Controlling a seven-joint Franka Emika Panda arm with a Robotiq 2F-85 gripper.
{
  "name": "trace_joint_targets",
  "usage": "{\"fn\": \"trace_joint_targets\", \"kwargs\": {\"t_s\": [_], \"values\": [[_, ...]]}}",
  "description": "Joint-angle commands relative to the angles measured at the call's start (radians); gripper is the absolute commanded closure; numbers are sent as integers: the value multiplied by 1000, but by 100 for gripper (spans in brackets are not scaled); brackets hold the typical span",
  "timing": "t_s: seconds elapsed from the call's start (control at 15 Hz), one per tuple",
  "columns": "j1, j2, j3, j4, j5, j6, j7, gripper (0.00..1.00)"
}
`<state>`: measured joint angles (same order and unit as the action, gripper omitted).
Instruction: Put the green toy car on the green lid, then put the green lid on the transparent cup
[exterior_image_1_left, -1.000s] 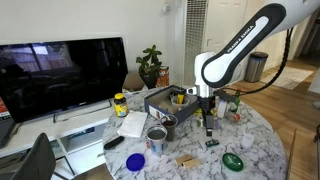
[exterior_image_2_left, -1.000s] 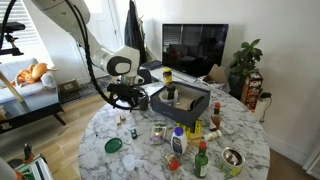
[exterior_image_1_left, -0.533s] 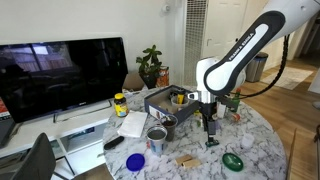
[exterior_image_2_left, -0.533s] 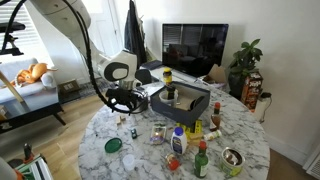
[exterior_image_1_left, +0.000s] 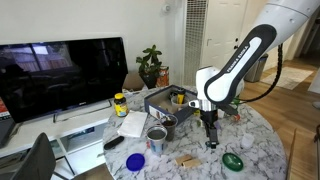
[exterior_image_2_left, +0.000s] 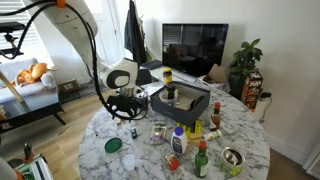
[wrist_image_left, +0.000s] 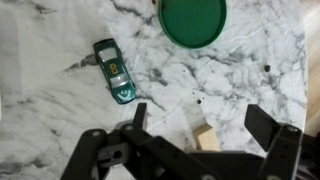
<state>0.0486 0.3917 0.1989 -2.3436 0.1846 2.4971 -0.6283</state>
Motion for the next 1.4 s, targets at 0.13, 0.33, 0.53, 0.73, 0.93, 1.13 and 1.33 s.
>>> {"fn": "trace_joint_targets", "kwargs": {"t_s": [0.13, 0.33, 0.53, 0.73, 0.93, 1.13, 1.33], "values": [[6, 48, -26, -49, -146, 147, 81, 0], [-15, 49, -22, -87, -190, 213, 81, 0], [-22, 58, -25, -111, -228, 253, 85, 0], [-2, 64, -58, -128, -299, 307, 119, 1], [4, 84, -81, -119, -360, 323, 158, 3], [0, 104, -90, -106, -396, 338, 175, 15], [-4, 118, -89, -95, -413, 336, 179, 37]]}}
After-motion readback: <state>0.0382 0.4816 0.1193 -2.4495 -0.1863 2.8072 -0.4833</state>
